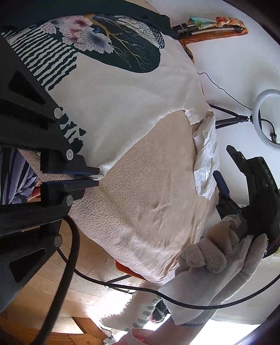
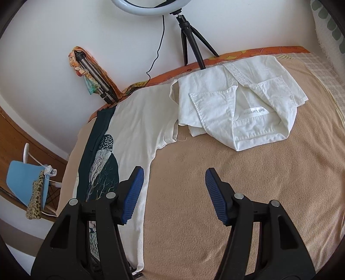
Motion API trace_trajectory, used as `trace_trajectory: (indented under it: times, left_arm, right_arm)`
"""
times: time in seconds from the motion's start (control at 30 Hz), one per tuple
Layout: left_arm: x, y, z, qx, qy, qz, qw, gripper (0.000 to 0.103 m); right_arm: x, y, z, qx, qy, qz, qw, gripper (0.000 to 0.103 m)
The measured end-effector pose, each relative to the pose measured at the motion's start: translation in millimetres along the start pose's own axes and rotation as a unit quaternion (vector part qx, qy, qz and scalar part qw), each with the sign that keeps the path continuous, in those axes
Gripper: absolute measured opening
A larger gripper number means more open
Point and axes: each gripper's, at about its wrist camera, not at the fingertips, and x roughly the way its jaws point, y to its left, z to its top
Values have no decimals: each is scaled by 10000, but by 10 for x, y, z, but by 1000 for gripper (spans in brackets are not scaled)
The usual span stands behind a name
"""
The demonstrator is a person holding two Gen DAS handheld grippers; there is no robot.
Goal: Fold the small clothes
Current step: 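Move the right tool across to the cream side edge of the T-shirt, then grasp the cream side with the right tool and fold it toward the center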
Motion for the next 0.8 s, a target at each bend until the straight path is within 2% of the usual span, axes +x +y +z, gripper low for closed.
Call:
trace_trajectory:
  times: [0.2, 0.4, 0.57, 0.67, 0.73, 0.8]
  left_arm:
    - [-226, 181, 35, -508, -232, -94, 9984, 0]
    - [-372, 275, 45, -678, -364, -42, 9970, 0]
    - [-423, 320, 31, -741, -398, -53, 9964, 0]
    - [-450, 352, 12, -782, -430, -62, 9960, 0]
    - [-457, 373, 7, -812, -444, -68, 9957, 0]
    - [-479, 403, -4, -868, -469, -80, 9951, 0]
  right_arm:
    - [526, 72, 109, 178, 362, 150, 9991, 62]
    - [1095, 26, 244, 728, 655, 172, 9950, 62]
    - [1341, 44, 398, 1011, 582, 53, 9932, 62]
    - [1436, 103, 526, 925, 592, -185, 9938, 43]
    - [1515, 138, 585, 853, 645, -350, 9937, 19]
    - [1554, 194, 638, 748, 621, -495, 9940, 12]
